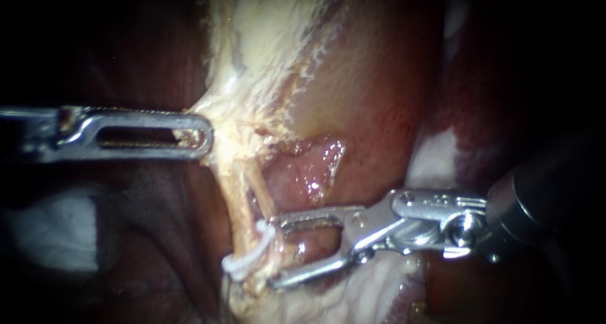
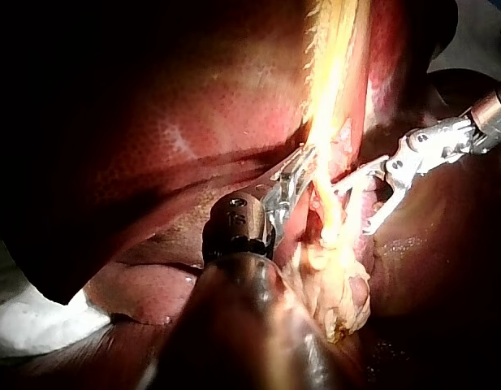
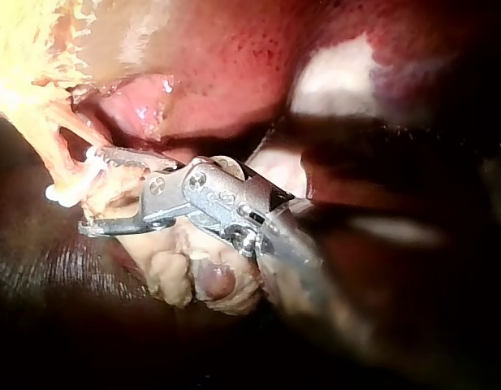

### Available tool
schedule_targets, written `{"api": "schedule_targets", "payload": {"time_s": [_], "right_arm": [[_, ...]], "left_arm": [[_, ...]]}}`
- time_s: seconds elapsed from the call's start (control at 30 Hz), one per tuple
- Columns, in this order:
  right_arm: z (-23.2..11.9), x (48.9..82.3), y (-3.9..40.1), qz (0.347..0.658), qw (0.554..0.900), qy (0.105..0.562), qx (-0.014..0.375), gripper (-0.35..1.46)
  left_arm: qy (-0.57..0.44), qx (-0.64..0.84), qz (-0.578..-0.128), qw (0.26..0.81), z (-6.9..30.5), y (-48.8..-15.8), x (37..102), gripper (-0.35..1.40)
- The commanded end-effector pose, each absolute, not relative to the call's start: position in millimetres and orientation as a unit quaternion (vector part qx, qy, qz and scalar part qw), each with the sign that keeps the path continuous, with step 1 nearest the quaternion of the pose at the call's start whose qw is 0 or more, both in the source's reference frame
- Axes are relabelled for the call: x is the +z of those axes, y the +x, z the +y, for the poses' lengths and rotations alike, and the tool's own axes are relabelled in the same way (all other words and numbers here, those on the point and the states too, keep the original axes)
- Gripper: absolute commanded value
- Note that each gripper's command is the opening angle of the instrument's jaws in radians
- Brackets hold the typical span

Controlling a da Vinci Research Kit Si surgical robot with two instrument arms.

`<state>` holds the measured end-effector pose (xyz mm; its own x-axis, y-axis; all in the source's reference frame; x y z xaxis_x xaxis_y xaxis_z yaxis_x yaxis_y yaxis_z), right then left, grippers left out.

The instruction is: Going back second clip left tube

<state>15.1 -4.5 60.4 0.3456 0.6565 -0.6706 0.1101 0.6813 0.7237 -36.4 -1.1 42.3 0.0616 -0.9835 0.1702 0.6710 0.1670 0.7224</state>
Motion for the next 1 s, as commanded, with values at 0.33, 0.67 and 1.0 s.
{"api": "schedule_targets", "payload": {"time_s": [0.33,0.67,1.0], "right_arm": [[-4.6,60.5,16.7,0.555,0.731,0.352,0.183,0.60],[-5.8,62.2,19.9,0.559,0.729,0.353,0.178,0.60],[-6.1,63.1,20.7,0.559,0.728,0.355,0.175,0.60]], "left_arm": [[0.237,-0.600,-0.330,0.689,-1.1,-36.5,42.3,-0.35],[0.237,-0.600,-0.330,0.689,-1.1,-36.5,42.3,-0.35],[0.237,-0.601,-0.330,0.689,-1.2,-36.5,42.3,-0.35]]}}
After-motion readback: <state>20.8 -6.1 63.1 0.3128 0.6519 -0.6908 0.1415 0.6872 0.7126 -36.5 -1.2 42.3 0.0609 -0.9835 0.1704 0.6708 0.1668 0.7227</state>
